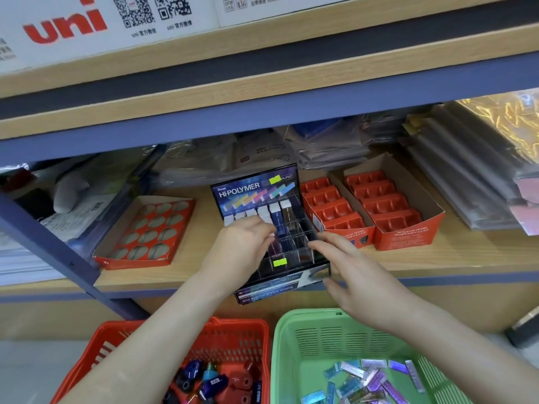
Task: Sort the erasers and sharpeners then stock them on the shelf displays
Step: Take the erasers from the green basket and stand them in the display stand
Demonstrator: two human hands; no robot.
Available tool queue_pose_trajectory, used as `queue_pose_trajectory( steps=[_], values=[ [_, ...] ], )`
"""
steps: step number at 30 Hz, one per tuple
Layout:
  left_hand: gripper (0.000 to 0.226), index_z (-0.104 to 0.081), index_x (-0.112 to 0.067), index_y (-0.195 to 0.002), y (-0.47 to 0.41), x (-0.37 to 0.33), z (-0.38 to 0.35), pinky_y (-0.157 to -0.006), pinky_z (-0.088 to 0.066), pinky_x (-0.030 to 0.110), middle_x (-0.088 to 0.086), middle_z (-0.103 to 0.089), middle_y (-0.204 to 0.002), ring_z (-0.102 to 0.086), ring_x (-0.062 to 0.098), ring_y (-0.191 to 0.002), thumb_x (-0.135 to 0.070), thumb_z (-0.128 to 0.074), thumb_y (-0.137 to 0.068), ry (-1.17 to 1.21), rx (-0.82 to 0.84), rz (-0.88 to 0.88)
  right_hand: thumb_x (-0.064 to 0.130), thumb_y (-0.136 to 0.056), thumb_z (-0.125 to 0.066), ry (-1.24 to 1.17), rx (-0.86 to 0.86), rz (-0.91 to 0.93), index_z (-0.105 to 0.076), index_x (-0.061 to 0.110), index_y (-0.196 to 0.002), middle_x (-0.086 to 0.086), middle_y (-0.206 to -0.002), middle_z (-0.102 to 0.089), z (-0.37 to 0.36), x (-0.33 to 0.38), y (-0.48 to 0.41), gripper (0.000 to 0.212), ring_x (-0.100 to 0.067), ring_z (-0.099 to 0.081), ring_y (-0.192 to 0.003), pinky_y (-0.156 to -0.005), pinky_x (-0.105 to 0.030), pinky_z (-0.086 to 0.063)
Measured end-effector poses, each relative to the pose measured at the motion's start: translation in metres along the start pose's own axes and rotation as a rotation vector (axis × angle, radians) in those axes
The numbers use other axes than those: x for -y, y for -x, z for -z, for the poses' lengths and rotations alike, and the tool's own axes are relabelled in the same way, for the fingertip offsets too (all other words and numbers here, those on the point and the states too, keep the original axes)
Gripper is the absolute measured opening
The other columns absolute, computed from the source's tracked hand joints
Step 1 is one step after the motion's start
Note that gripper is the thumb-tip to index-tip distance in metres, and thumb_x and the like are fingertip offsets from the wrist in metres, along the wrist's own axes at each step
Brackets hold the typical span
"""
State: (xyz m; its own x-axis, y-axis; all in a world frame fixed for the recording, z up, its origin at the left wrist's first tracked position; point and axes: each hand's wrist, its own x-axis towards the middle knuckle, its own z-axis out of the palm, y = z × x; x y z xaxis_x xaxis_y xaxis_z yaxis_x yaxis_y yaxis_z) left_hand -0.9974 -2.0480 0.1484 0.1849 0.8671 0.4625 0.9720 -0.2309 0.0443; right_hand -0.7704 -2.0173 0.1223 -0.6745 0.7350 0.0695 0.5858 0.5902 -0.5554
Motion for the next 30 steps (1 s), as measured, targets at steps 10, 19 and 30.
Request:
queue_pose_trajectory(
  steps=[10,19,30],
  values=[
    [0.016,-0.071,-0.01,-0.101,0.028,-0.051,0.0,-0.074,-0.047,0.019,-0.002,-0.067,-0.09,-0.06,0.01,-0.078,-0.008,-0.062,-0.088,0.251,-0.24,0.113,0.014,-0.09,-0.059,-0.028,0.003,-0.155,-0.066,0.027,-0.106,0.015,-0.087,-0.065,0.023,-0.033,0.033,0.022,-0.009,-0.062,-0.083,-0.079,-0.028,-0.049],
    [0.026,-0.067,-0.023,-0.111,0.136,-0.125,-0.186,-0.083,-0.054,0.033,-0.002,-0.069,-0.112,-0.067,0.02,-0.096,-0.022,-0.053,-0.09,0.366,0.771,0.389,0.015,-0.089,-0.054,0.172,0.545,-0.514,-0.053,0.019,-0.131,-0.005,-0.12,-0.066,-0.081,-0.15,0.113,0.042,-0.024,-0.061,-0.108,-0.084,-0.026,-0.044],
    [0.086,-0.017,-0.016,-0.148,0.223,-0.156,-0.318,-0.105,-0.038,0.043,0.012,-0.011,-0.155,-0.028,0.035,-0.137,-0.029,-0.071,-0.083,0.328,1.123,0.707,0.022,-0.088,-0.063,0.164,0.661,-0.5,-0.02,0.022,-0.152,-0.012,-0.159,-0.019,-0.219,-0.206,0.125,0.077,-0.031,-0.028,-0.143,-0.106,-0.045,-0.038]
  ],
)
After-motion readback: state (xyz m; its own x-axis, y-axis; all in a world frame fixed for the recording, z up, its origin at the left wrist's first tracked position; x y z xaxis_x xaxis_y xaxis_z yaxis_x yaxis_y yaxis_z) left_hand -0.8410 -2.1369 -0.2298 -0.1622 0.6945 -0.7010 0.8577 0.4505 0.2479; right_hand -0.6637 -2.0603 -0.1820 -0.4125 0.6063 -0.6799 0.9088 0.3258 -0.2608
